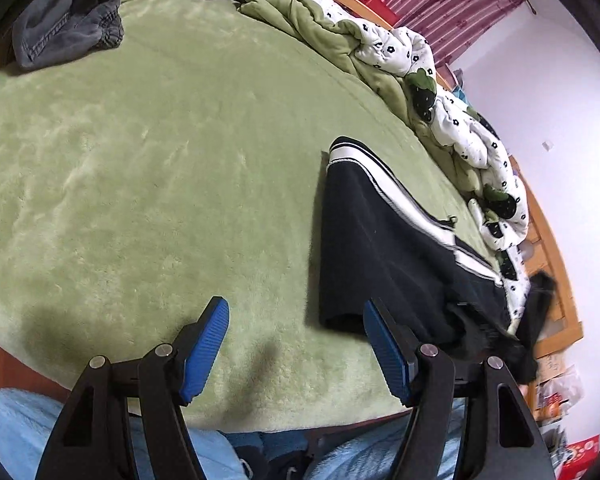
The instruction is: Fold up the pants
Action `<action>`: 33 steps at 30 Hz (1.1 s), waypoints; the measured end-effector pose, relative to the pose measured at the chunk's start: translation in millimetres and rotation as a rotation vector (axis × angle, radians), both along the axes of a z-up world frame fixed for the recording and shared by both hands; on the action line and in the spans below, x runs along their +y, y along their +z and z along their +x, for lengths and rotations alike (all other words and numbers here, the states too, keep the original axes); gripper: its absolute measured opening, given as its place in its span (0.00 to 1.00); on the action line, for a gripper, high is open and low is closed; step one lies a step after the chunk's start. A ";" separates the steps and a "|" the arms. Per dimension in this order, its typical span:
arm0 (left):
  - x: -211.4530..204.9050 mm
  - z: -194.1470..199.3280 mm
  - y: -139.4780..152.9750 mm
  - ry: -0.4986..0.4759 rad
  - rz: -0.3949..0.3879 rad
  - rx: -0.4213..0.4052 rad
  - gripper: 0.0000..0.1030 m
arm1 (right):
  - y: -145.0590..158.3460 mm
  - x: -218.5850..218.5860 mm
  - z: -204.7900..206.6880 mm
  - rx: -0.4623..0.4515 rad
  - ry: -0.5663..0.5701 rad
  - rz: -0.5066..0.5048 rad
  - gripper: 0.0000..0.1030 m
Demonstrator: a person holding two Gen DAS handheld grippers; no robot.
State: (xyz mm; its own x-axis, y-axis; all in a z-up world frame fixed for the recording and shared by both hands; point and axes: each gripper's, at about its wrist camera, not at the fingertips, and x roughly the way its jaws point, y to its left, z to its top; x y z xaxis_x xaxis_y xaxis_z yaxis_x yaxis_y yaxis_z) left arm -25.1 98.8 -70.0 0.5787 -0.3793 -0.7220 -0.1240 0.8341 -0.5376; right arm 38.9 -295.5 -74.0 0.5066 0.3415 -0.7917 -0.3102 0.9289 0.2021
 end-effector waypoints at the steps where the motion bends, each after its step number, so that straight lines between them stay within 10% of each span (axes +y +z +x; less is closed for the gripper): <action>1: -0.8 0.3 -0.5 -0.003 0.012 0.001 0.66 | 6.5 -10.4 -5.1 -0.009 -0.016 0.042 0.08; 9: -12.2 5.7 -5.7 -0.033 0.025 0.029 0.66 | -10.2 -37.3 -10.4 0.066 -0.091 0.086 0.14; 13: -15.4 3.6 -4.2 -0.043 0.039 0.027 0.66 | -2.3 -49.8 -14.9 0.054 -0.123 0.088 0.40; 26: -30.6 13.8 -4.4 -0.061 0.049 0.034 0.66 | -26.1 -47.0 -8.7 0.168 -0.132 0.279 0.53; 33: -46.3 15.6 -1.4 -0.082 0.129 0.001 0.66 | -30.9 -37.6 3.3 0.100 -0.115 0.247 0.15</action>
State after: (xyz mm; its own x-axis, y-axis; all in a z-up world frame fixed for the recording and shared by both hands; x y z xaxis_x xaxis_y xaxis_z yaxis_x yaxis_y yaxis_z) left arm -9.4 52.6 -71.4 0.5486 -0.3292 -0.7685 -0.0532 0.9036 -0.4251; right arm 42.2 -333.1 -104.9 0.4763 0.4752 -0.7398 -0.1731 0.8756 0.4510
